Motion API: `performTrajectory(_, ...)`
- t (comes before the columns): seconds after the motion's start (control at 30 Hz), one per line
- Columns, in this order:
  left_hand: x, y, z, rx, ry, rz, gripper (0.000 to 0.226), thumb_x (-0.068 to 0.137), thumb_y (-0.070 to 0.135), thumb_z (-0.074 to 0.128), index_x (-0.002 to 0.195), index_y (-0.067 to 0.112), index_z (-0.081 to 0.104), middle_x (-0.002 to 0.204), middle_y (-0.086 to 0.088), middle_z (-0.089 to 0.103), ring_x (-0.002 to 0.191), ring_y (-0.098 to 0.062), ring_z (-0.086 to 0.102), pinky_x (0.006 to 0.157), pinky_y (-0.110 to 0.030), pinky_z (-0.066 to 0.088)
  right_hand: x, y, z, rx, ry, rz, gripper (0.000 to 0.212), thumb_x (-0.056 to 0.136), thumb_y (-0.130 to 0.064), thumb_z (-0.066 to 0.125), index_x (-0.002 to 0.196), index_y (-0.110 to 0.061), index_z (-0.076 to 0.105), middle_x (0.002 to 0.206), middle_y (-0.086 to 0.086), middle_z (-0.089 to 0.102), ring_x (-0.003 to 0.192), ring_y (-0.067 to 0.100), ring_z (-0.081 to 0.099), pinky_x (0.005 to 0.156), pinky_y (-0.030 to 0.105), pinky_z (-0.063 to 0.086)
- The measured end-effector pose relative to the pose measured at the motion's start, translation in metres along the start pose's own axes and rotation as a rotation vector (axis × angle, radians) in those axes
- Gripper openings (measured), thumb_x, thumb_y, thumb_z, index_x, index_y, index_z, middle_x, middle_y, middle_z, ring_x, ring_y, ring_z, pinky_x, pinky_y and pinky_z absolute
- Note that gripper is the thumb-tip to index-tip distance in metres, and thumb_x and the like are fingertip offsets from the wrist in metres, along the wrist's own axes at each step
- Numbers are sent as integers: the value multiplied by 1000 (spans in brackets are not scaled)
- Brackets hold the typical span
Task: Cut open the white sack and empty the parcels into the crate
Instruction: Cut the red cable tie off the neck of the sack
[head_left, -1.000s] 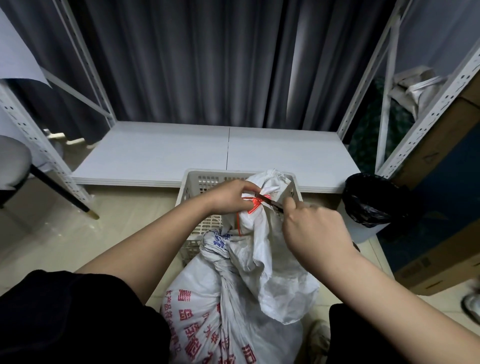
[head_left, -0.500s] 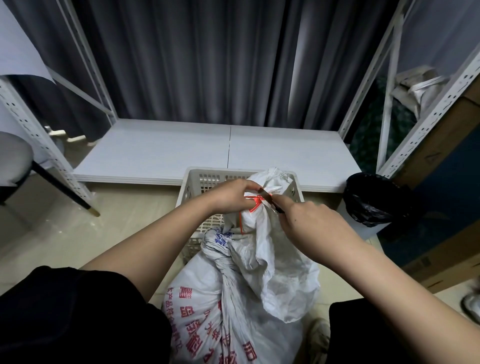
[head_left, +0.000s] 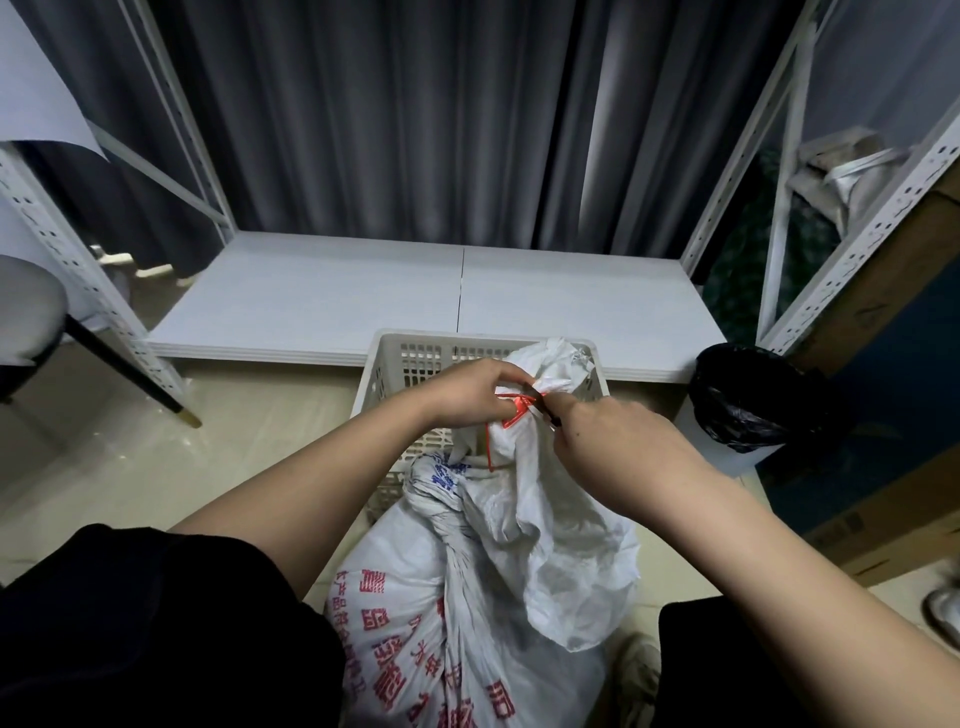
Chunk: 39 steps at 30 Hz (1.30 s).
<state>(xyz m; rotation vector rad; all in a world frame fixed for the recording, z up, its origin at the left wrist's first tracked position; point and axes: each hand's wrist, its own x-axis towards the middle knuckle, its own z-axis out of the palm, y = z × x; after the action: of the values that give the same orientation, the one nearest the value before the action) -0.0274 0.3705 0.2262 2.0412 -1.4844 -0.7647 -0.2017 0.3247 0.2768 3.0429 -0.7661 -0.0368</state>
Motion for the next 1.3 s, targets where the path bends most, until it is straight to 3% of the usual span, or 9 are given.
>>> performTrajectory(0.1, 1, -2, 1, -4, -8, 5, 38, 87, 10, 61, 124, 16, 62, 126, 3, 64, 117, -9, 57, 96, -17, 40, -1, -1, 0, 11, 5, 1, 36, 96, -13, 34, 131, -18, 43, 113, 14, 62, 103, 35, 59, 66, 32, 32)
performTrajectory(0.4, 3, 0, 4, -30, -16, -1, 40, 87, 8, 61, 127, 14, 60, 131, 1, 60, 123, -11, 53, 103, -22, 40, -3, -7, -2, -87, -50, 0, 40, 97, -10, 33, 136, -12, 38, 121, 13, 60, 110, 34, 58, 68, 32, 31)
performTrajectory(0.57, 6, -1, 11, -55, -43, -2, 44, 87, 0, 58, 130, 8, 58, 134, -5, 58, 124, -17, 53, 106, -27, 41, 0, -19, 2, -121, -99, 15, 38, 96, -6, 30, 134, -6, 37, 128, 13, 57, 115, 32, 57, 77, 34, 41)
performTrajectory(0.8, 3, -3, 9, -40, -62, 3, 50, 88, 6, 58, 137, 17, 51, 143, 0, 49, 130, -15, 47, 109, -31, 39, -9, -14, 8, -63, -95, 17, 41, 96, -9, 31, 137, -12, 36, 121, 15, 61, 108, 35, 60, 68, 32, 31)
performTrajectory(0.93, -1, -3, 5, -20, 94, -78, 49, 86, 14, 61, 130, 17, 41, 129, -6, 51, 111, -21, 53, 91, -30, 45, -16, 5, 2, 141, -92, 143, 29, 97, -27, 36, 123, -18, 47, 113, 14, 63, 102, 34, 61, 70, 33, 37)
performTrajectory(1.0, -3, -6, 1, -25, 120, -100, 39, 85, 21, 65, 119, 17, 44, 122, -7, 53, 103, -21, 55, 84, -33, 47, -19, 22, 3, 389, -122, 225, 18, 94, -35, 45, 104, -24, 56, 94, 10, 65, 83, 29, 62, 68, 33, 44)
performTrajectory(1.1, -7, -2, -2, 130, 177, -95, 30, 84, 35, 67, 107, 17, 59, 105, -4, 62, 86, -14, 51, 67, -27, 34, -9, 39, 16, 784, 68, 377, 14, 84, -33, 62, 85, -20, 54, 67, -1, 54, 55, 16, 48, 58, 31, 40)
performTrajectory(1.17, -10, 8, -3, 316, 237, -87, 31, 86, 45, 62, 101, 18, 66, 93, -2, 63, 82, -18, 53, 64, -28, 33, -1, 33, 28, 816, 199, 435, 30, 77, -33, 71, 89, -17, 49, 77, 0, 57, 66, 19, 53, 63, 32, 42)
performTrajectory(1.3, -12, 24, -3, 627, 340, -17, 36, 91, 48, 53, 106, 20, 69, 114, -4, 54, 96, -26, 62, 68, -30, 39, 6, 12, 51, 745, 269, 435, 43, 77, -41, 70, 98, -11, 48, 90, 4, 60, 83, 27, 57, 73, 41, 48)
